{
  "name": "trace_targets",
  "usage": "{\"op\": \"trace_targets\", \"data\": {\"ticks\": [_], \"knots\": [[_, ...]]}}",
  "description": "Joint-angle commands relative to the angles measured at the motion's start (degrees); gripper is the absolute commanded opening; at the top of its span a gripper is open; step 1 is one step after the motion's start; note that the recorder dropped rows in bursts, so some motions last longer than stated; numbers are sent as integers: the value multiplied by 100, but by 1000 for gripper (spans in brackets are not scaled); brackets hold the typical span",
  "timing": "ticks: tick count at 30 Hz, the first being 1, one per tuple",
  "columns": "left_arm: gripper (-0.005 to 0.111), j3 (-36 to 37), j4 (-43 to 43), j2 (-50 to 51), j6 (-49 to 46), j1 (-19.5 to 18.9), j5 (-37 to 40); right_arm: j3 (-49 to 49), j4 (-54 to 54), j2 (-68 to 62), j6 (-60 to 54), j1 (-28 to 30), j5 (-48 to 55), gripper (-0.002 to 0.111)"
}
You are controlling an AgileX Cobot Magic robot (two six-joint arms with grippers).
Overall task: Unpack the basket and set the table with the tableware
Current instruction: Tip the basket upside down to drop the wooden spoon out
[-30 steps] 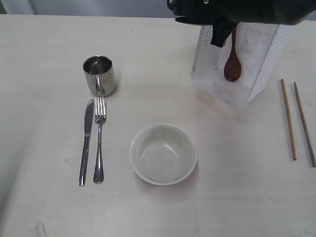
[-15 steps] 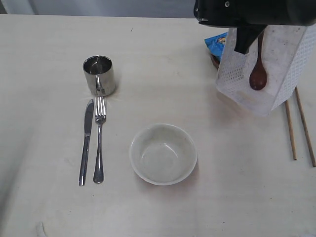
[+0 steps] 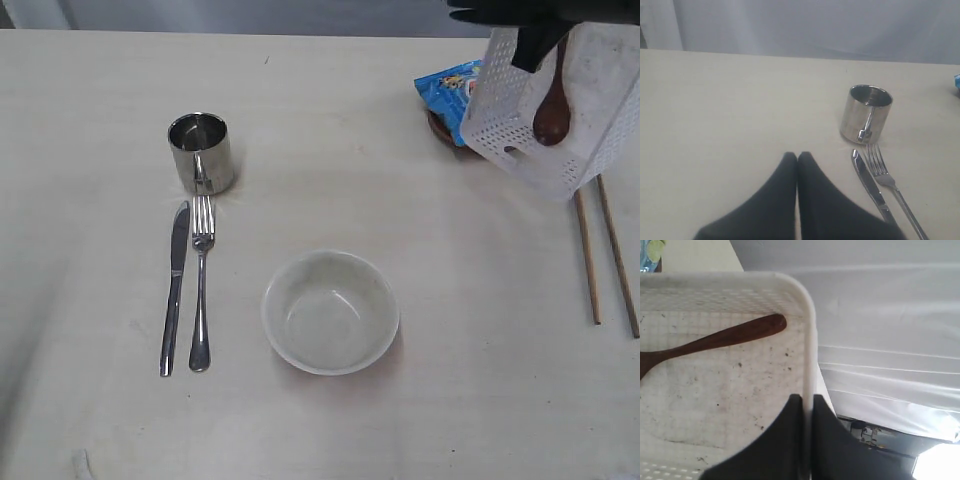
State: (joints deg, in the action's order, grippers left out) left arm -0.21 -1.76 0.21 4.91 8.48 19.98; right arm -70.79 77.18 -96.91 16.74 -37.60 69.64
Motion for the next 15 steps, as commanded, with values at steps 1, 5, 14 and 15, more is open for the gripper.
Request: {"op": "trace_targets", "data": {"ticks": [1, 5, 14, 15], "knots": [[0, 21, 5, -21, -17, 27, -12, 4, 200, 211, 62, -98, 33, -1], [0, 21, 5, -21, -17, 27, -12, 108, 566, 488, 149, -456, 33, -1], [0, 21, 5, -21, -17, 27, -12, 421, 1089, 792, 450, -510, 33, -1], [0, 21, 5, -21, -17, 27, -12, 446, 984, 792, 396, -456, 33, -1]]}}
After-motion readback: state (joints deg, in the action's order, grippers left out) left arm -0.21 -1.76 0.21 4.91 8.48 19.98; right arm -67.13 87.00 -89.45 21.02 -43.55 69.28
